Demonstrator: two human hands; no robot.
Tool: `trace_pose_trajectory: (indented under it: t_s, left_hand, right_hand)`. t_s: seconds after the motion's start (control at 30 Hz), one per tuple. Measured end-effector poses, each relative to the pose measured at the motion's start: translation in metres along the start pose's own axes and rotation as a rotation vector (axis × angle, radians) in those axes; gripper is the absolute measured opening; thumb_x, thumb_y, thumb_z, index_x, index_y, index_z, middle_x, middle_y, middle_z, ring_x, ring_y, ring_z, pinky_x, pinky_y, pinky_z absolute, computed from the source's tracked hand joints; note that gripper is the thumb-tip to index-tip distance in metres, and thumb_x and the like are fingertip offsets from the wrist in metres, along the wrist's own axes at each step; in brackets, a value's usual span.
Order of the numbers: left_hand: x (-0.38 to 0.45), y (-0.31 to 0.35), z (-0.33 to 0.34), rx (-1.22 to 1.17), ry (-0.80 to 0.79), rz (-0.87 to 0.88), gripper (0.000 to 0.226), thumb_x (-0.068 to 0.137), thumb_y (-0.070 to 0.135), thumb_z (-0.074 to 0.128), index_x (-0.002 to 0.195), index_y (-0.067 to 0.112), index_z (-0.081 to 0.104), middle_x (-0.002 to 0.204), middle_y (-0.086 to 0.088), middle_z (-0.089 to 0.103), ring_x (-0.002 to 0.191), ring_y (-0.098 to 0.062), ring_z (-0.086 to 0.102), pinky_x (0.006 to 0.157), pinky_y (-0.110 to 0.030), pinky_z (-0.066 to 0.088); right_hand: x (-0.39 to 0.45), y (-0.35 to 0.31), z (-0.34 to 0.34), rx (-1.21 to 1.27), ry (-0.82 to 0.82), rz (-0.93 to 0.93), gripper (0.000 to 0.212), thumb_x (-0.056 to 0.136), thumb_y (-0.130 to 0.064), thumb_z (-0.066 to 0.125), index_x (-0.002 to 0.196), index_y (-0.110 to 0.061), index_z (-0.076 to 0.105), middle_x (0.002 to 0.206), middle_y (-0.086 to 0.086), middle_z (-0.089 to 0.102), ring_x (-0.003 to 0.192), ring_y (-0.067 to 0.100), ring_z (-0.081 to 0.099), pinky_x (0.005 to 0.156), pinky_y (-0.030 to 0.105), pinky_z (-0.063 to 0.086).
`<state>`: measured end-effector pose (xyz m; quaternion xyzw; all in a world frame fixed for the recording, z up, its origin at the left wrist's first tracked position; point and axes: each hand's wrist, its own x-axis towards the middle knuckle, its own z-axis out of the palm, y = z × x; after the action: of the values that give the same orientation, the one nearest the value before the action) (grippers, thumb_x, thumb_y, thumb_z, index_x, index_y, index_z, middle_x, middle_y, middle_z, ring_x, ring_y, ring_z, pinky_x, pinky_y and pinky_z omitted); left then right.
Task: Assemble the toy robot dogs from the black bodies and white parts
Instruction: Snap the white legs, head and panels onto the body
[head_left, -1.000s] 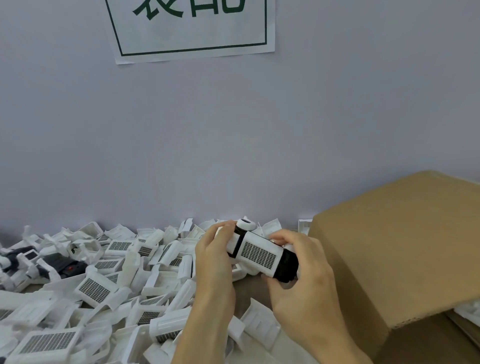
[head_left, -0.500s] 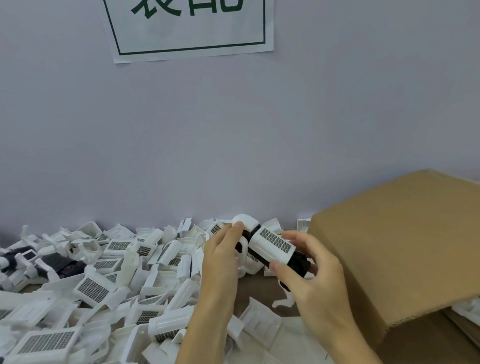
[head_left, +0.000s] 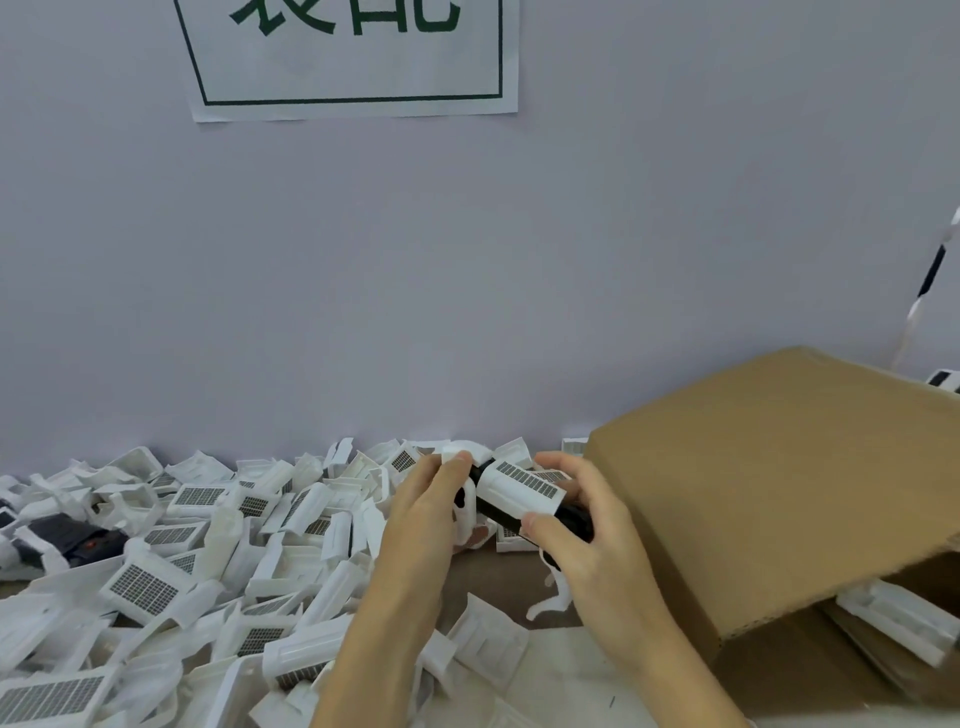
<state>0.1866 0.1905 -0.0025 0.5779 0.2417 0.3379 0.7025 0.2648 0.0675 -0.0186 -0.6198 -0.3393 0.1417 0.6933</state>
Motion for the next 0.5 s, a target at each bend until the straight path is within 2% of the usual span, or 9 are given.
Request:
trace_pose_trajectory:
  t_s: [0.07,0.13,0.2,0.27,0.33,0.4,0.47,0.5]
  left_hand:
    - [0.001,0.001,0.000,-0.079,0.022,-0.011,0.020,0.098,0.027,0.060,0.084,0.022,0.072,0.102,-0.013,0.073,0.092,-0.027,0.072,0.076,-0.043,0.062]
    - [0.002,0.002,-0.002,-0.115,0.078,-0.021,0.016,0.098,0.028,0.060,0.091,0.019,0.071,0.094,-0.007,0.071,0.078,-0.018,0.071,0.061,-0.037,0.061]
    - [0.004,0.004,-0.004,-0.126,0.125,-0.026,0.014,0.099,0.029,0.060,0.098,0.018,0.069,0.093,-0.005,0.068,0.066,-0.013,0.069,0.050,-0.029,0.055]
    - [0.004,0.005,-0.005,-0.102,0.127,-0.035,0.016,0.098,0.032,0.062,0.103,0.018,0.068,0.097,-0.006,0.069,0.066,-0.013,0.071,0.049,-0.027,0.055]
    - [0.004,0.003,-0.005,-0.044,0.115,-0.043,0.022,0.095,0.038,0.067,0.106,0.020,0.069,0.103,-0.006,0.069,0.078,-0.018,0.072,0.054,-0.031,0.058]
    - [0.005,0.000,-0.007,0.048,0.086,-0.020,0.030,0.088,0.049,0.073,0.108,0.026,0.069,0.102,0.001,0.068,0.089,-0.015,0.070,0.064,-0.037,0.062]
    - [0.003,0.001,-0.008,0.195,0.018,0.034,0.039,0.084,0.061,0.069,0.113,0.036,0.068,0.100,0.014,0.067,0.095,-0.003,0.064,0.073,-0.030,0.055]
    - [0.002,0.002,-0.007,0.235,-0.018,0.061,0.039,0.085,0.064,0.064,0.114,0.037,0.068,0.096,0.018,0.068,0.095,0.002,0.062,0.070,-0.023,0.051]
  right_hand:
    - [0.000,-0.004,0.000,-0.058,-0.038,0.021,0.044,0.080,-0.023,0.066,0.122,-0.035,0.058,0.111,-0.006,0.068,0.094,0.007,0.067,0.080,0.028,0.059]
    - [-0.001,-0.007,-0.001,-0.212,-0.070,0.013,0.042,0.084,-0.023,0.067,0.123,-0.036,0.057,0.118,-0.009,0.064,0.103,0.006,0.064,0.090,0.036,0.057]
    - [-0.003,-0.011,-0.002,-0.481,-0.074,-0.047,0.047,0.084,-0.030,0.068,0.130,-0.035,0.055,0.123,-0.013,0.057,0.116,0.007,0.056,0.099,0.032,0.049]
    - [-0.006,-0.014,0.000,-0.706,-0.077,-0.091,0.056,0.086,-0.034,0.067,0.139,-0.035,0.049,0.124,-0.014,0.051,0.119,0.009,0.052,0.101,0.031,0.047]
    - [-0.012,-0.012,0.003,-0.856,-0.084,-0.090,0.050,0.092,-0.034,0.062,0.139,-0.035,0.046,0.123,-0.011,0.053,0.115,0.013,0.054,0.098,0.036,0.050]
    - [-0.018,-0.010,0.004,-0.958,-0.102,-0.061,0.037,0.096,-0.034,0.056,0.132,-0.031,0.049,0.117,-0.007,0.057,0.109,0.017,0.057,0.092,0.038,0.051]
    - [-0.023,-0.009,0.001,-0.894,-0.079,-0.024,0.020,0.096,-0.030,0.057,0.116,-0.027,0.057,0.103,-0.005,0.064,0.093,0.014,0.061,0.080,0.034,0.054]
    - [-0.024,-0.009,-0.002,-0.812,-0.049,-0.009,0.010,0.095,-0.028,0.058,0.105,-0.025,0.060,0.091,-0.005,0.066,0.080,0.009,0.061,0.070,0.029,0.054]
